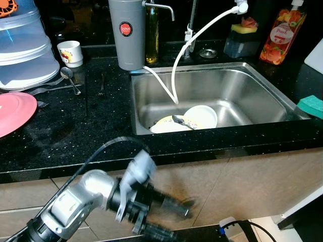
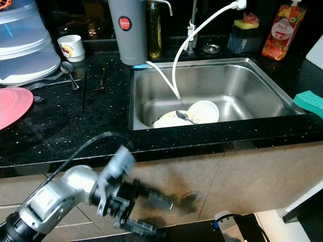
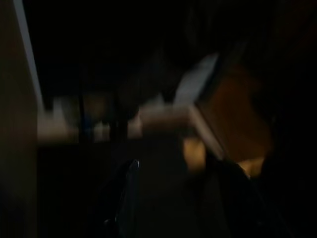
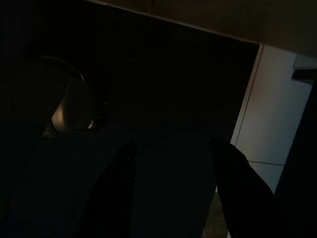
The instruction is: Kitchen organization
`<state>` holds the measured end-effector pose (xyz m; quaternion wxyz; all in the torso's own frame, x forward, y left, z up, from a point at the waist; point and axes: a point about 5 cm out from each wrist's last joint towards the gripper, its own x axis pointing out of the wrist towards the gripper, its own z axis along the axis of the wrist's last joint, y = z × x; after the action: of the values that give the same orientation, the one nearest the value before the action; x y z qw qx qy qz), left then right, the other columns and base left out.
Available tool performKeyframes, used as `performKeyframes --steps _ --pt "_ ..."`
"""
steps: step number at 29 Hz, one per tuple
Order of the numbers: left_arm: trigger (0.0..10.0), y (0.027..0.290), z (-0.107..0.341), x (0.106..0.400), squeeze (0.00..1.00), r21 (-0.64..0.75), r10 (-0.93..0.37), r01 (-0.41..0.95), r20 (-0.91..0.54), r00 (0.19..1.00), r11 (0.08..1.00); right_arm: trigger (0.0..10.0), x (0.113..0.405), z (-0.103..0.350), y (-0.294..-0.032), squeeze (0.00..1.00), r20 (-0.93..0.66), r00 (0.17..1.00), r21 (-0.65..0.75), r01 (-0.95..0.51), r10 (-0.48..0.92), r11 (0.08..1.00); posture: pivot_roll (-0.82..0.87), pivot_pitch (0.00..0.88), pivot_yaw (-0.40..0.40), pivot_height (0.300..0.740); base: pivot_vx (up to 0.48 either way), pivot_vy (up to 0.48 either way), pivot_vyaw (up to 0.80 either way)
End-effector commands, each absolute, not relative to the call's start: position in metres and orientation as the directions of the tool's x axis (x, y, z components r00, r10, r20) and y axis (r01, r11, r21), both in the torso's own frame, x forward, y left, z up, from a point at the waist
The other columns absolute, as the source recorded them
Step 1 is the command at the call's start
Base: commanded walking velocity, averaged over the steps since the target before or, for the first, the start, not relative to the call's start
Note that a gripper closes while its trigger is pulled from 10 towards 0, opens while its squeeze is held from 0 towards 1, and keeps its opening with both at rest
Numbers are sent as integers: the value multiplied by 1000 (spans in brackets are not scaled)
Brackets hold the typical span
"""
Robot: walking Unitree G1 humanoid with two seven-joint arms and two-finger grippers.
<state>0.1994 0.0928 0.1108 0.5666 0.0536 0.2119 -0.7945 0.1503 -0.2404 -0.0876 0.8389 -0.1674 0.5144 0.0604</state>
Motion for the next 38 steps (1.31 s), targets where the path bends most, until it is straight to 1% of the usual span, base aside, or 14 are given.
performKeyframes --steps 1,4,10,17,20,21,23,24,29,31,32,35,36,38 --pt "10000 98 103 199 0 -278 -847 924 -394 -357 -261 10000 149 -88 -239 0 -886 459 -210 -263 -69 942 -80 3 6 740 0 0 0" --pt "10000 104 89 198 0 -306 -809 924 -467 -357 -231 10000 149 -88 -239 0 -885 459 -210 -262 -70 942 -83 4 8 740 0 0 0" --pt "10000 131 47 204 0 -333 -661 938 -684 -310 -96 10000 150 -88 -239 0 -885 460 -212 -261 -72 942 -84 3 6 740 0 0 0" --pt "10000 152 13 206 0 -358 -534 934 -789 -304 -3 10000 150 -88 -239 0 -884 462 -213 -263 -72 941 -84 3 9 740 0 0 0" --pt "10000 164 -21 203 0 -347 -455 927 -854 -250 141 10000 150 -88 -238 0 -883 463 -215 -264 -73 940 -92 0 15 740 0 0 0" --pt "10000 164 -21 203 0 -347 -455 927 -854 -250 141 10000 150 -88 -238 0 -883 463 -215 -264 -73 940 -92 0 15 740 0 0 0" --pt "10000 169 -40 197 0 -330 -419 913 -883 -211 238 10000 150 -88 -238 0 -883 463 -217 -265 -74 940 -95 0 16 740 0 0 0" --pt "10000 169 -40 197 0 -330 -419 913 -883 -211 238 10000 150 -88 -238 0 -883 463 -217 -265 -74 940 -95 0 16 740 0 0 0" --pt "10000 168 -66 180 0 -283 -376 864 -919 -120 417 10000 150 -88 -238 0 -883 463 -224 -267 -79 937 -104 0 20 740 0 0 0" --pt "10000 168 -70 177 0 -269 -358 855 -928 -107 443 10000 150 -88 -238 0 -883 463 -225 -267 -80 937 -104 0 20 740 0 0 0" --pt "10000 171 -76 174 0 -199 -289 851 -956 -59 486 10000 150 -88 -239 0 -883 463 -227 -268 -81 936 -106 0 19 740 0 0 0" --pt "10000 173 -78 173 0 -166 -262 849 -964 -34 502 10000 151 -88 -239 0 -882 463 -228 -269 -82 936 -106 0 19 740 0 0 0" --pt "10000 176 -80 173 0 -120 -226 825 -974 10 552 10000 151 -88 -239 0 -882 463 -229 -271 -81 935 -106 0 18 740 0 0 0" --pt "10000 179 -82 173 0 -88 -202 794 -978 45 601 10000 151 -88 -239 0 -882 463 -229 -272 -81 935 -107 0 16 740 0 0 0"
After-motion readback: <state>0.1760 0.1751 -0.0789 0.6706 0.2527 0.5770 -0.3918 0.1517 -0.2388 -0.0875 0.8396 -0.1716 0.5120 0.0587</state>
